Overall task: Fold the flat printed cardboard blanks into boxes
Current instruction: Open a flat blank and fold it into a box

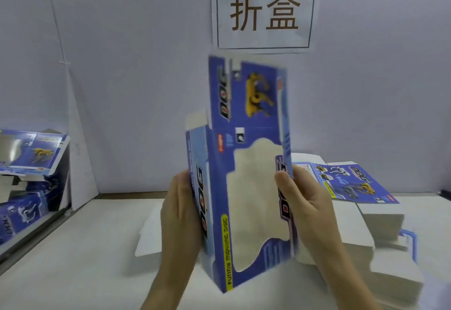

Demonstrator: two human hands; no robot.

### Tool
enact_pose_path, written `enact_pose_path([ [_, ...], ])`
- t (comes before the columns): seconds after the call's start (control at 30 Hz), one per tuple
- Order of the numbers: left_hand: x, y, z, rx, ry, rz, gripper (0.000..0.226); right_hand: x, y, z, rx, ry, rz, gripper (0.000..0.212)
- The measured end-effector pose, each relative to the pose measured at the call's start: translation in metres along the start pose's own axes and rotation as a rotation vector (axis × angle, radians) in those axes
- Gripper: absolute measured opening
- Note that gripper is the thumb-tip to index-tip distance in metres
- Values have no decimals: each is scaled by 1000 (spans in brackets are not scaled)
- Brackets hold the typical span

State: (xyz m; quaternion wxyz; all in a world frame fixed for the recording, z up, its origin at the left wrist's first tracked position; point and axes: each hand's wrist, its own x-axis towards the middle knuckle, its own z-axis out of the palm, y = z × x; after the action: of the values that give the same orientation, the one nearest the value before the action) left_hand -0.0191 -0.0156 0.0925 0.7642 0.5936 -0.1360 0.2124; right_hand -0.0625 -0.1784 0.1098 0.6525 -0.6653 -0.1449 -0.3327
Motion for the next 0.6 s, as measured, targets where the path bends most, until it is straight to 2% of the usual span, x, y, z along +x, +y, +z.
enact_pose_path([
  [0.03, -1, 1, -1, -16, -30, 34, 35, 0, 1, -1, -9, -9, 43, 31],
  [0.2, -3, 12, -3, -119, -158, -165, 56, -3, 2, -1, 151, -77, 319, 27],
  [0.3, 1, 14, -10, -155, -111, -151, 45, -1, 6, -2, 209, -86, 314, 26],
  [0.4, 3, 14, -12, -178, -106, -121, 44, -1, 12, -1, 245, -88, 286, 26],
  [0.5, 5, 16, -14, -148, -134, -79, 28, 0, 15, -2, 279, -64, 276, 30],
  [0.6, 8, 13, -13, -45, -103, -11, 28, 0, 15, 1, 214, -10, 190, 26],
])
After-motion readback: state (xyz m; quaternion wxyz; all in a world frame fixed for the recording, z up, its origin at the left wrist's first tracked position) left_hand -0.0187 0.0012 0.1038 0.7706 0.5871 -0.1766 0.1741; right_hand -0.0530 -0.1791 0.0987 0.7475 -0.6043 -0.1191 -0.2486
